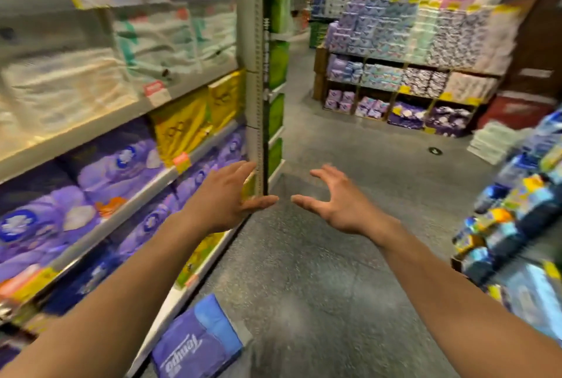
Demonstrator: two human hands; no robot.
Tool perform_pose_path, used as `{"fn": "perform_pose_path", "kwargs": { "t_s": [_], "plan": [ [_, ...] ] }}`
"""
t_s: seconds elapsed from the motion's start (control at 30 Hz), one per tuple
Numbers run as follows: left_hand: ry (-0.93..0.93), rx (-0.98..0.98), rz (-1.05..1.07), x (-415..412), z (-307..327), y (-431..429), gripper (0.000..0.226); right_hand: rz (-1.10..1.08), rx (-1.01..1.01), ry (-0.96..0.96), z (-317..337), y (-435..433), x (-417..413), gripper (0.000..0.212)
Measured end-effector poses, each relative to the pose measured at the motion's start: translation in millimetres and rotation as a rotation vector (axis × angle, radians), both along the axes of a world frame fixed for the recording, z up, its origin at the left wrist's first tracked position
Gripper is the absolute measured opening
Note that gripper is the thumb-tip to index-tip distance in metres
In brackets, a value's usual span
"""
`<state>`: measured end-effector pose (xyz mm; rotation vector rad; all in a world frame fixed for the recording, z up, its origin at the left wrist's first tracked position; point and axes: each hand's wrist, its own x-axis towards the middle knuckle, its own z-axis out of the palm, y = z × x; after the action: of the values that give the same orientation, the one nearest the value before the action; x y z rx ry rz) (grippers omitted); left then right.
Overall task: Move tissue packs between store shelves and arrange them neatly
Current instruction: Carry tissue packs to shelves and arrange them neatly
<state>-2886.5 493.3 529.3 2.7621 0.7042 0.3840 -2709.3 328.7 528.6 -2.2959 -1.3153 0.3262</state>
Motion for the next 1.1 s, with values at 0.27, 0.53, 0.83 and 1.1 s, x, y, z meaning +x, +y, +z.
{"fn": "perform_pose_path", "kwargs": {
  "t_s": [0.27, 0.53, 0.83, 1.1],
  "plan": [
    [0.069, -0.144, -0.163, 173, -51, -27, 0.133, -0.240, -0.104, 0.080, -35, -72, 135, 0.088],
    [0.216, -0.150, -0.332, 348, -78, 7, 0.107, -0.404, -0.168, 0.108, -69, -58, 280, 0.099],
    [0.290, -0.117, -0.558, 587, -66, 88, 0.108, -0.662, -0.108, 0.172, -71, -8, 473, 0.103],
    [0.286, -0.040, -0.730, 794, -76, 106, 0.135, -0.824, -0.036, 0.179, -93, 0, 643, 0.092]
  ]
}}
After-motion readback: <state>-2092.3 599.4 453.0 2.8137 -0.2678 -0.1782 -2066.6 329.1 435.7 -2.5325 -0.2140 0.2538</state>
